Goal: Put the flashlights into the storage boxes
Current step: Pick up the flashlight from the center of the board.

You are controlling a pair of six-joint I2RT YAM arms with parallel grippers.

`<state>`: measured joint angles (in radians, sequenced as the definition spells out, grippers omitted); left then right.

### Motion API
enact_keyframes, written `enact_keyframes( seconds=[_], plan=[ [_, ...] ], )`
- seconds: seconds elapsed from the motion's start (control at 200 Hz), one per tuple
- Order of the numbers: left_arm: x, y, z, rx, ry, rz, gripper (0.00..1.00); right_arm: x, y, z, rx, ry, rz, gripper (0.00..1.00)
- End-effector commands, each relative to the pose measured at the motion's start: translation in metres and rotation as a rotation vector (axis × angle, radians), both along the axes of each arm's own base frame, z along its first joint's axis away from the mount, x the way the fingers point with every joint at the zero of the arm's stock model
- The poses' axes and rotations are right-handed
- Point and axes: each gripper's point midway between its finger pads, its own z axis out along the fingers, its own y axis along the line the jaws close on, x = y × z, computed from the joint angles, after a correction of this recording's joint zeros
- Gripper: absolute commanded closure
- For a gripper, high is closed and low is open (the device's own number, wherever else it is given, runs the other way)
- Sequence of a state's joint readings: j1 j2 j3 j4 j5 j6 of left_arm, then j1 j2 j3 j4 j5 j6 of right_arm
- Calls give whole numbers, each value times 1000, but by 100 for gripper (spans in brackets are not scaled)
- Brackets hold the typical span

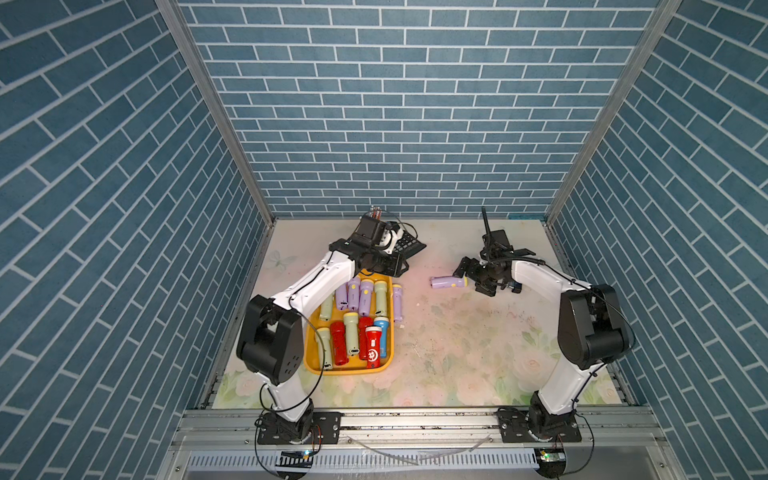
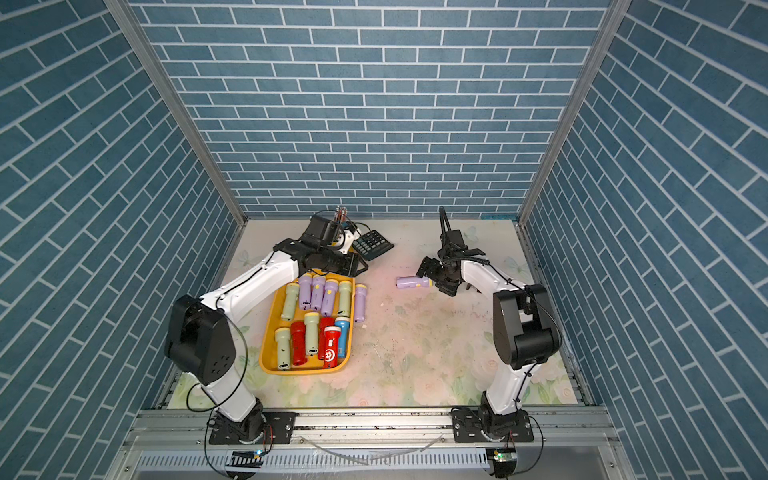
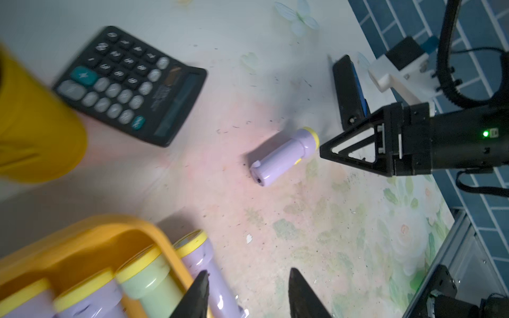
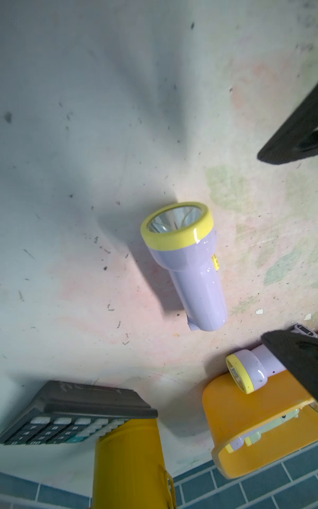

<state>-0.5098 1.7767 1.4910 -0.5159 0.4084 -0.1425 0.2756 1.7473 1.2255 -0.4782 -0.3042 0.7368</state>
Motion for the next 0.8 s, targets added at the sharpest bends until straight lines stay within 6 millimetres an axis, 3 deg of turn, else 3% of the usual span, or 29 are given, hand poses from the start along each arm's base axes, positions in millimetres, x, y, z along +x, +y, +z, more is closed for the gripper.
enact_keyframes(
  seconds=[0.0,0.135,0.315,0.52,0.795],
  plan=[
    [-7,-26,-17,83,-35,-174,52,2,-9,15,61,-63,-37,6],
    [-2,-54,-33,130,-59,-290,48,2,-22,23,89,-130,-52,7],
    [8,-81,-53,188,-88,-396,45,-14,-40,22,89,-151,-59,7],
    [11,-99,-84,303,-51,-502,36,-28,-50,19,107,-155,-46,7],
    [19,-107,-110,364,9,-538,39,-39,-62,26,93,-192,-40,8]
  ],
)
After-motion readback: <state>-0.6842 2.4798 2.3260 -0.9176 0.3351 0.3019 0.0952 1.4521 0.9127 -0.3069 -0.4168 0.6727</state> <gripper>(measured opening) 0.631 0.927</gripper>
